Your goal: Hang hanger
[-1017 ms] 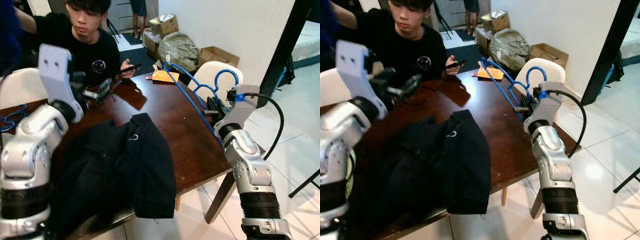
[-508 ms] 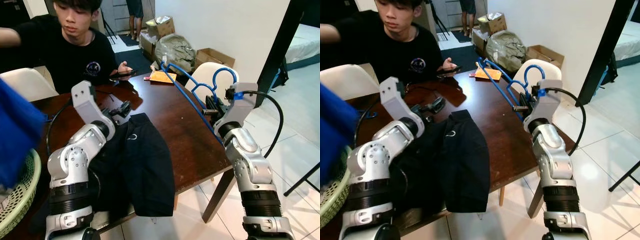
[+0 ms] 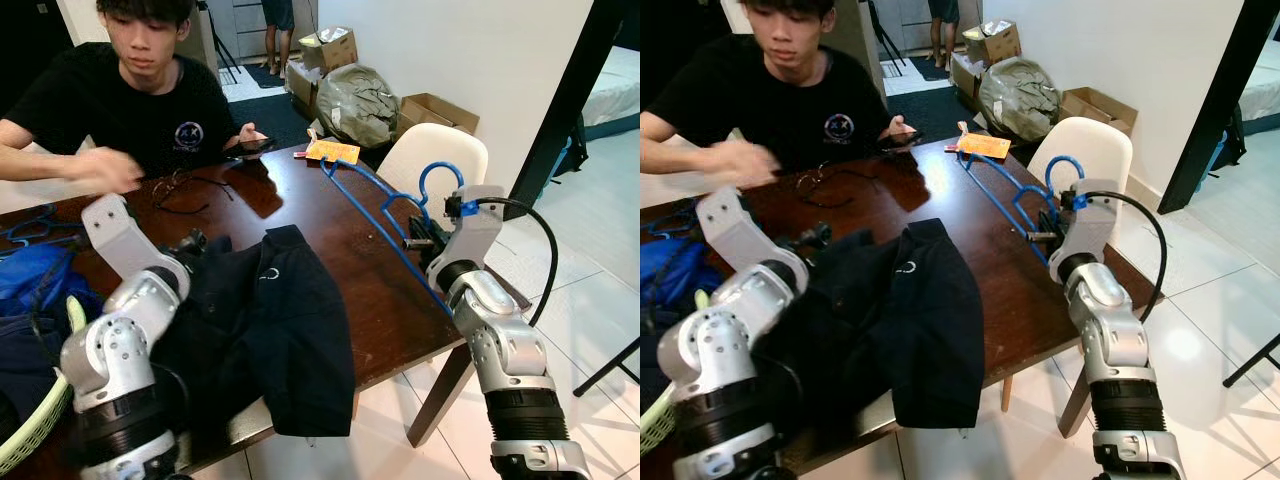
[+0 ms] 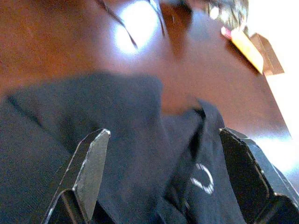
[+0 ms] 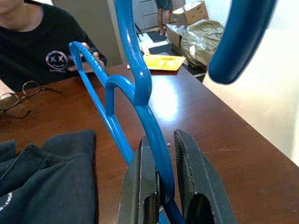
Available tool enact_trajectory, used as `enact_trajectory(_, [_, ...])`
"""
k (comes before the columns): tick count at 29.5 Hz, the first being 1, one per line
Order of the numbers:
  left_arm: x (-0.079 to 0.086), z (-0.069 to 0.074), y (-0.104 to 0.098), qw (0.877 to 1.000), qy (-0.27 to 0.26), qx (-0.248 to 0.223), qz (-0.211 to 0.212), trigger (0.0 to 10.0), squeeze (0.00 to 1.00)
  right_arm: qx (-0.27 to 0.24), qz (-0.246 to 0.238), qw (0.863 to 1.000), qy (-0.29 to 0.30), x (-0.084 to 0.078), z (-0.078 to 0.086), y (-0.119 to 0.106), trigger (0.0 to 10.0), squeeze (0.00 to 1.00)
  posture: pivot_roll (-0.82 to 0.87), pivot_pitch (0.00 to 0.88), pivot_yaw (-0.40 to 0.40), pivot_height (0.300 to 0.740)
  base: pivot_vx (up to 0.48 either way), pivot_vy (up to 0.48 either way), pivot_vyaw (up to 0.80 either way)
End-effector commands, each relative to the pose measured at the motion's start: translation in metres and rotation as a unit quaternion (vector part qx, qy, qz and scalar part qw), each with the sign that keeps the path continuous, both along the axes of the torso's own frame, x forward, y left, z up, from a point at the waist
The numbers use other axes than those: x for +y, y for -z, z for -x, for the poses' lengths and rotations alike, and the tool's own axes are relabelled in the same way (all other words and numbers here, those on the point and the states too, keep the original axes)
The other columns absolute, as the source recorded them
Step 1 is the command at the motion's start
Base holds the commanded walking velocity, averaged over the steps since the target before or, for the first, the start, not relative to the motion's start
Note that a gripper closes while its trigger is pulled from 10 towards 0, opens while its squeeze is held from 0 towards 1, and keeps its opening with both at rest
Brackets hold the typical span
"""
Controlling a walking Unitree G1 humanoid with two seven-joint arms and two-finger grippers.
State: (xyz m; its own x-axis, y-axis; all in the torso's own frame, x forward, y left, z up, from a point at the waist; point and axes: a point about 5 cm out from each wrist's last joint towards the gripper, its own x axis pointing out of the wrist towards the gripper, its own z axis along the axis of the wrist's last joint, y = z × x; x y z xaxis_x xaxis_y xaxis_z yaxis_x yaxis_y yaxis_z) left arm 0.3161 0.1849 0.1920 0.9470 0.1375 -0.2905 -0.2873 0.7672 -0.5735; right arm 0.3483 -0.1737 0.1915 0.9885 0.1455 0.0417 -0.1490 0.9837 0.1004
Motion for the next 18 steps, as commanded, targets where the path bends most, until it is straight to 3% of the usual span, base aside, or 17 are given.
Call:
enact_trajectory(1, [-0.001, 0.002, 0.005, 1.0, -0.002, 0.014, 0.015, 10.0, 0.0, 0.006, -0.002, 1.0, -0.005, 0.001, -0.001, 0.0, 10.0, 0.0, 0.01, 0.068, 0.019, 0.74, 0.0, 0.0, 0.0])
enact_trajectory(2, [-0.001, 0.002, 0.005, 1.0, -0.002, 0.014, 0.015, 10.0, 0.0, 0.006, -0.002, 1.0, -0.005, 0.001, -0.001, 0.0, 10.0, 0.0, 0.01, 0.068, 0.019, 0.74, 0.0, 0.0, 0.0])
enact_trajectory(5, [-0.016, 0.002, 0.014, 0.996, 0.017, 0.04, 0.075, 10.0, 0.0, 0.009, -0.002, 1.0, -0.006, 0.001, 0.0, 0.0, 10.0, 0.0, 0.0, 0.074, 0.022, 0.74, 0.0, 0.0, 0.0])
enact_trajectory(10, [-0.019, 0.003, 0.018, 0.995, 0.015, 0.052, 0.085, 10.0, 0.0, 0.011, -0.003, 1.0, -0.007, 0.001, 0.001, 0.001, 10.0, 0.0, 0.0, 0.076, 0.025, 0.74, 0.0, 0.0, 0.0])
enact_trajectory(18, [-0.009, 0.009, 0.019, 0.994, -0.024, 0.069, 0.077, 10.0, 0.0, 0.016, -0.004, 1.0, -0.01, 0.001, 0.0, 0.001, 10.0, 0.0, 0.0, 0.077, 0.027, 0.74, 0.0, 0.0, 0.0])
